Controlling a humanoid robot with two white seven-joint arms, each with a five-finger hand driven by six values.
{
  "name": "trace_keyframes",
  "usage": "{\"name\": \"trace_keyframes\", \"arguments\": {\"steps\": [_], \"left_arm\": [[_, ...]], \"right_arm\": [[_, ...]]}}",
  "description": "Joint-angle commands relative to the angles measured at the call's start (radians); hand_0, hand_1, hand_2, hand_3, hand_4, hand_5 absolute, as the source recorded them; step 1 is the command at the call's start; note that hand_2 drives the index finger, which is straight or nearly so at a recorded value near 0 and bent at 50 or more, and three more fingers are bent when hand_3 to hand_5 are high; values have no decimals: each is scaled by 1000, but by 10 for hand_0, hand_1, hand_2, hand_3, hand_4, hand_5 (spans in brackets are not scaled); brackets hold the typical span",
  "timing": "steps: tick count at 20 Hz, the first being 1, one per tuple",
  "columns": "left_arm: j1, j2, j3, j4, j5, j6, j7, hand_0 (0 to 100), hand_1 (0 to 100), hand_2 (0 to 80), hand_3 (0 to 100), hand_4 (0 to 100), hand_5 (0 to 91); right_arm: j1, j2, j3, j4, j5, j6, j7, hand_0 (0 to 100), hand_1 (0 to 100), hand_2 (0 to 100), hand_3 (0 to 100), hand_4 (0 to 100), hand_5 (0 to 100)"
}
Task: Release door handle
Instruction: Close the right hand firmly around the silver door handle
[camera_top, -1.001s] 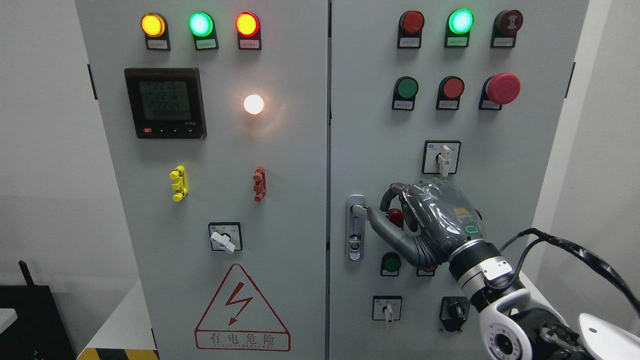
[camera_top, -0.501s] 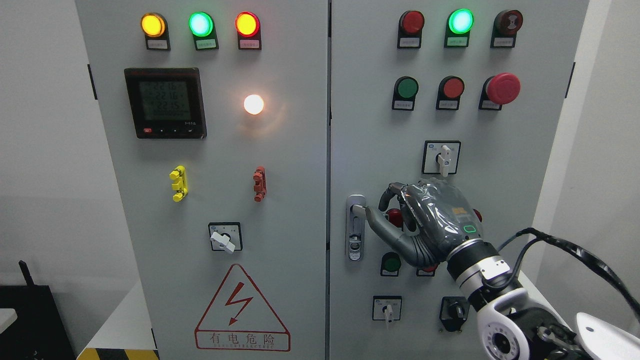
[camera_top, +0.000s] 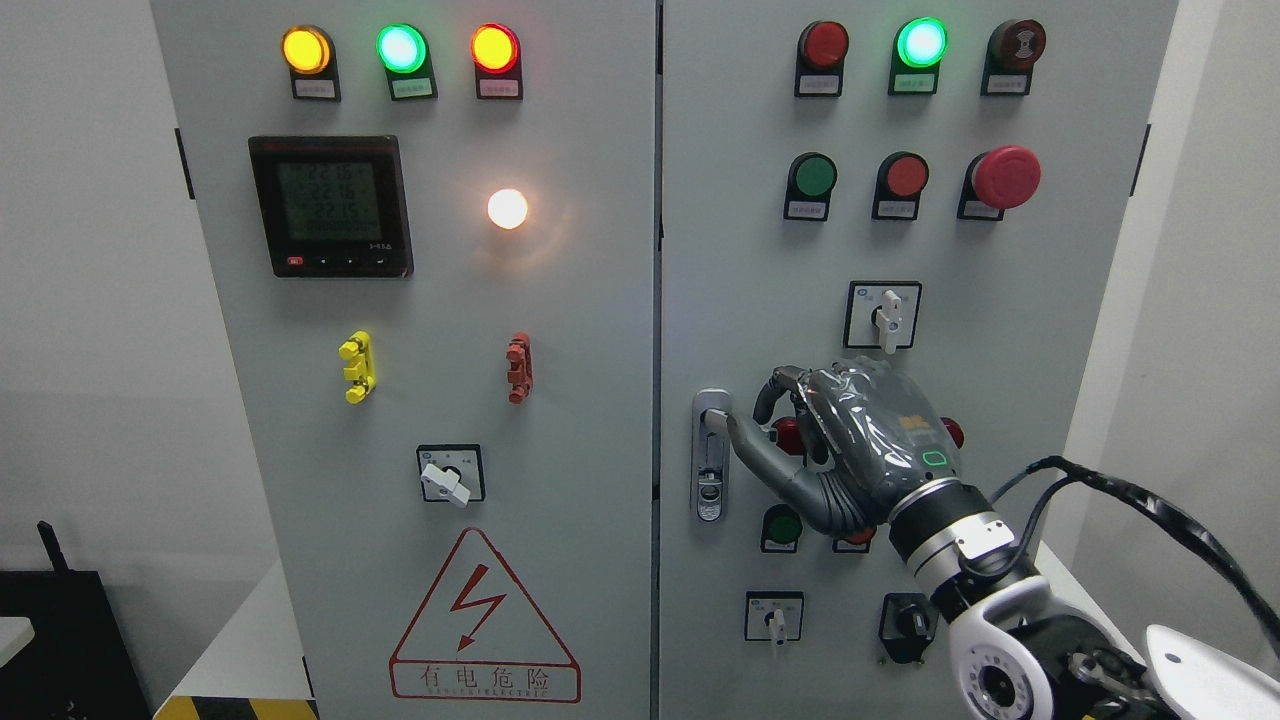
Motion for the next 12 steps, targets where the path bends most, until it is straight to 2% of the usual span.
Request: {"name": "trace_keyframes", "arguments": {"steps": [1, 12], "left_arm": [[-3, 0, 2, 9, 0, -1, 1, 120, 389, 0, 0, 0, 0], [-3, 0, 2, 9, 0, -1, 1, 120, 389, 0, 0, 0, 0]], "right_arm": [[2, 5, 0, 0, 0, 0, 0, 451, 1, 495, 1000, 1000, 1000], [6, 5, -2, 0, 0, 0, 0, 450, 2, 500, 1000, 1000, 1000]]}}
